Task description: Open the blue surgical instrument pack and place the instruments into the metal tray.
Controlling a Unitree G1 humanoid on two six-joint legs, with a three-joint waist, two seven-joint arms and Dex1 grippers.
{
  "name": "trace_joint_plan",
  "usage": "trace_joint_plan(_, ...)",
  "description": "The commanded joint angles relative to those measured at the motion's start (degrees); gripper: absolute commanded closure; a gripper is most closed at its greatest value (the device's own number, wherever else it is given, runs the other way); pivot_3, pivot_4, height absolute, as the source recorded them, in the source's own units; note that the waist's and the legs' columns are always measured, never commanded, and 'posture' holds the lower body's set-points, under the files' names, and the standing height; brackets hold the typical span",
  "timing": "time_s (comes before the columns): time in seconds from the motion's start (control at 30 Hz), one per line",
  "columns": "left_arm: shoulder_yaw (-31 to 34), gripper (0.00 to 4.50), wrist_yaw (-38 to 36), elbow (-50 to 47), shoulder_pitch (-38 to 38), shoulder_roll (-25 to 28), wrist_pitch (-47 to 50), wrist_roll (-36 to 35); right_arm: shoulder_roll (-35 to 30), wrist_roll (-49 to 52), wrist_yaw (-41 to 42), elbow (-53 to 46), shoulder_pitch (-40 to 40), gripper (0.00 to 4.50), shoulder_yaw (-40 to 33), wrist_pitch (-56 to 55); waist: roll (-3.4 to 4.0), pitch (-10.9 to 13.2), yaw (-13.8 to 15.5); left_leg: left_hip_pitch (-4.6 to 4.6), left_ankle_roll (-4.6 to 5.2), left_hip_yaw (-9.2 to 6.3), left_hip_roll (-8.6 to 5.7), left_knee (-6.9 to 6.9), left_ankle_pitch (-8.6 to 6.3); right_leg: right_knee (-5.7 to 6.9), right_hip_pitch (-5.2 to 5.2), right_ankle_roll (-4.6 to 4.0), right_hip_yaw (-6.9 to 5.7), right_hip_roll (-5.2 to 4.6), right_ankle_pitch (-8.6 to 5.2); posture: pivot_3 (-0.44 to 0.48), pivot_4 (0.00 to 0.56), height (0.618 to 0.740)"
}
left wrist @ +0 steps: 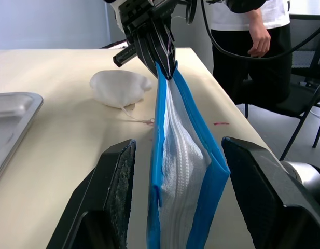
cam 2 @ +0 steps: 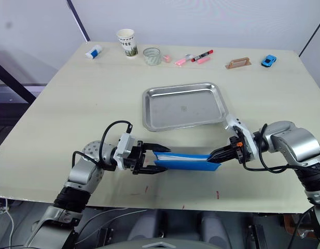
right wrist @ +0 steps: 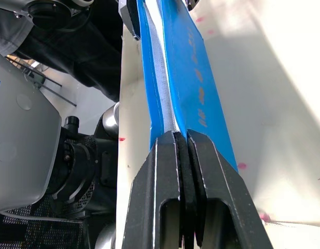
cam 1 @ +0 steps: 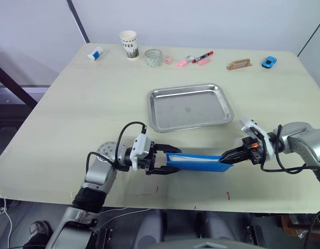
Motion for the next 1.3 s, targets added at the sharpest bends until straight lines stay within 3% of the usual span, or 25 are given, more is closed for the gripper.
trace_joint_plan(0.03,0.5,2.54,-0.2,0.0,-0.7,0.0,-0.9,-0.4,0.1,-0.5,0.1,-0.1,-0.5,4.50,-0.2,-0.1,0.00,0.0,0.0,0.00,0.00,0.00,0.00,0.00,0.00,0.00,0.00,0.00,0.00,0.00,0.00,0.000,0.150,0.740)
trace_joint_plan(0.1,0.5,3.54,0.0,-0.1,-0.8,-0.2,-1.0,-0.5,0.1,-0.4,0.0,-0.2,-0.6,4.50,-0.2,0.1,0.00,0.0,0.0,0.00,0.00,0.00,0.00,0.00,0.00,0.00,0.00,0.00,0.00,0.00,0.00,0.000,0.150,0.740)
trace_joint_plan(0.2,0.4,4.41,0.0,-0.1,-0.8,-0.4,-1.1,-0.5,0.3,-0.5,0.0,-0.3,-0.6,4.50,-0.2,0.1,0.00,0.0,0.0,0.00,0.00,0.00,0.00,0.00,0.00,0.00,0.00,0.00,0.00,0.00,0.00,0.000,0.150,0.740)
trace_joint_plan(0.53,1.0,4.46,0.4,1.4,-0.9,-0.6,-3.5,-0.1,2.1,-0.7,-0.7,1.5,-0.8,4.50,-2.0,-2.0,-0.01,0.0,0.0,0.00,0.00,-0.01,0.00,0.00,0.00,0.00,0.00,0.00,-0.01,0.00,0.00,0.000,0.150,0.740)
trace_joint_plan(0.57,1.0,4.50,0.4,1.4,-0.8,-0.6,-3.6,-0.1,2.5,-0.8,-1.3,1.5,-0.5,3.93,-2.8,-2.9,-0.01,0.0,-0.1,0.00,0.00,0.00,0.00,0.00,0.00,0.00,0.00,0.00,0.00,0.00,0.00,0.000,0.150,0.740)
trace_joint_plan(0.63,1.0,4.50,0.7,1.5,-0.9,-0.7,-3.9,0.0,2.6,-0.8,-2.0,1.0,0.6,3.57,-4.2,-4.3,0.00,0.0,-0.1,0.00,0.00,0.01,0.00,-0.01,0.00,0.00,-0.01,0.00,0.01,0.00,0.00,0.000,0.150,0.740)
trace_joint_plan(0.73,0.9,4.50,1.0,1.4,-0.9,-0.9,-4.0,0.0,2.7,-1.0,-4.3,-0.3,3.2,2.18,-7.2,-6.9,0.00,0.0,0.1,-0.02,0.00,0.01,0.00,-0.02,0.00,0.00,-0.02,0.00,0.00,-0.01,0.00,0.000,0.150,0.740)
trace_joint_plan(0.8,1.0,4.50,1.1,1.1,-0.7,-0.6,-3.9,-0.2,1.3,0.9,-5.0,-3.4,7.2,1.97,-11.0,-7.3,0.00,0.0,0.4,-0.05,0.00,0.01,-0.03,0.00,0.00,0.00,-0.01,0.01,0.00,-0.06,0.00,0.000,0.150,0.740)
trace_joint_plan(0.83,1.0,4.50,1.1,1.0,-0.5,-0.4,-3.9,-0.3,0.7,2.3,-5.4,-4.9,9.2,1.25,-13.3,-6.9,0.00,0.0,0.4,-0.07,0.00,-0.03,-0.03,0.01,0.00,-0.01,0.00,0.01,-0.06,-0.08,0.00,0.000,0.150,0.740)
trace_joint_plan(0.93,1.2,4.50,1.1,1.0,-0.3,0.0,-4.1,-0.3,-1.7,5.0,-5.5,-8.9,14.5,0.19,-19.3,-6.4,0.03,0.0,0.3,-0.09,0.00,-0.03,-0.03,0.01,0.00,-0.02,0.00,0.01,-0.07,-0.10,0.00,0.000,0.150,0.740)
trace_joint_plan(1.17,1.5,4.50,1.0,1.8,-0.5,0.3,-4.6,-0.2,-3.3,5.1,-15.0,-17.4,26.2,0.05,-33.5,-6.0,0.05,0.0,0.1,-0.04,0.00,-0.05,-0.02,-0.03,0.00,0.00,0.01,0.01,-0.06,-0.02,0.00,0.000,0.150,0.740)
trace_joint_plan(1.3,1.5,4.50,0.6,2.4,-0.6,0.3,-5.0,-0.2,-1.5,-0.9,-22.3,-20.2,32.0,0.05,-36.2,-10.6,0.05,0.0,0.2,-0.07,0.00,-0.03,-0.04,0.00,0.00,-0.03,0.03,0.02,-0.04,-0.04,0.00,0.000,0.150,0.740)
